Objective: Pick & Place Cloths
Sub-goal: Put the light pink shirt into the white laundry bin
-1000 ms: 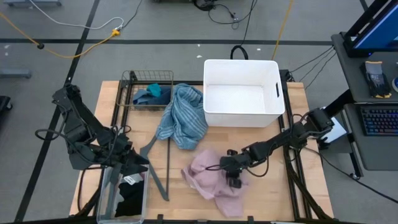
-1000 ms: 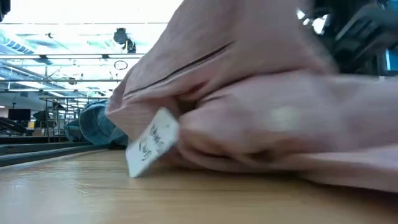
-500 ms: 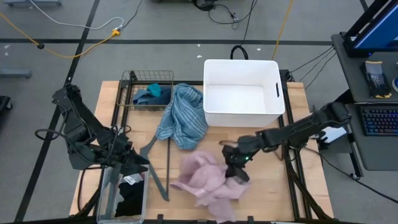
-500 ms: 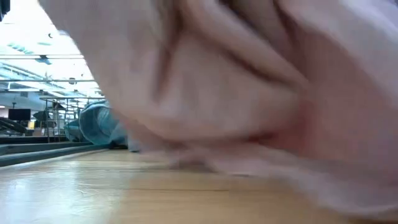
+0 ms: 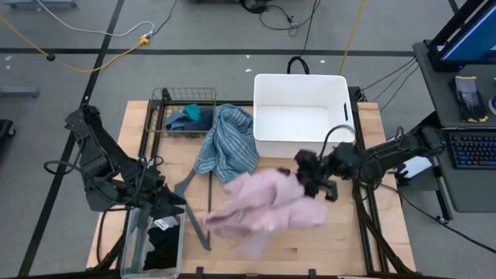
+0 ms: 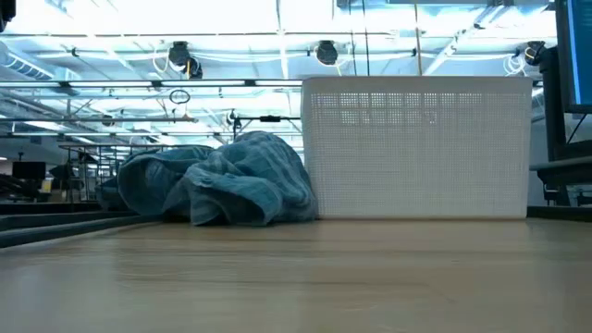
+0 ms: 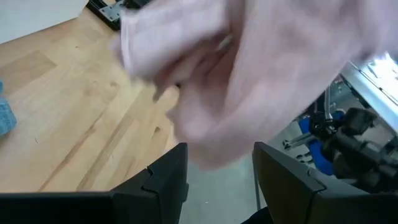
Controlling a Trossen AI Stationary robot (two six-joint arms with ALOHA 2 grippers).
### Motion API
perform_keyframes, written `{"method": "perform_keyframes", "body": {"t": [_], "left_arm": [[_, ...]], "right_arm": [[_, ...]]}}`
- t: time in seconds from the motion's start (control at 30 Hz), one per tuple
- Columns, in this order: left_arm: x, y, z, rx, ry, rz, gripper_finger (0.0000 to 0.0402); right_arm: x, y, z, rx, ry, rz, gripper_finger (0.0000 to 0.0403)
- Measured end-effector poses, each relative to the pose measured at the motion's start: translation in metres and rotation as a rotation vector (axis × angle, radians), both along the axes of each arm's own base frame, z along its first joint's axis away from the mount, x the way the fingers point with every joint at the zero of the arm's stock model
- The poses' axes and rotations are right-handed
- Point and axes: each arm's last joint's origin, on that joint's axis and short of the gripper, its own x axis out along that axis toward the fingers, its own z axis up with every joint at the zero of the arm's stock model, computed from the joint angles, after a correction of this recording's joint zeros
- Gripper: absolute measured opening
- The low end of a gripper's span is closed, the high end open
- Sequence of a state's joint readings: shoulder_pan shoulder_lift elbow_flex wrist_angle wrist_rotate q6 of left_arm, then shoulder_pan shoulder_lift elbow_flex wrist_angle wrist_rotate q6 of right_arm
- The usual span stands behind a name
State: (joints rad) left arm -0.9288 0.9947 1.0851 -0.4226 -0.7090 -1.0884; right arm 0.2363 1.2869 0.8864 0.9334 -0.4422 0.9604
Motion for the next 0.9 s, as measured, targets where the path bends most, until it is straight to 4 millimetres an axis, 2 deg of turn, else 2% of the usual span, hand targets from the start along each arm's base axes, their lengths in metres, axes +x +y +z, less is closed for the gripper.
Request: {"method": "perform_keyframes", "body": {"t": [0.2, 0.33, 0.67, 0.9], "left_arm": [[0.0, 0.0, 0.0, 0.011, -0.005, 0.007, 0.0186], [0.0, 0.001, 0.0, 0.015, -0.009, 0.022, 0.0186], [0.0, 0.001, 0.001, 0.005, -0.015, 0.03, 0.0186], [0.0, 0.001, 0.001, 0.007, -0.015, 0.031, 0.0186]], "right_arm": [[-0.008, -0.027, 0.024, 0.142, -0.165, -0.107, 0.0035], [-0.012, -0.046, 0.044, 0.137, -0.251, -0.183, 0.0035], [-0.043, -0.099, 0.12, -0.016, -0.547, -0.466, 0.0035], [-0.071, -0.122, 0.151, -0.156, -0.629, -0.681, 0.0035]]}}
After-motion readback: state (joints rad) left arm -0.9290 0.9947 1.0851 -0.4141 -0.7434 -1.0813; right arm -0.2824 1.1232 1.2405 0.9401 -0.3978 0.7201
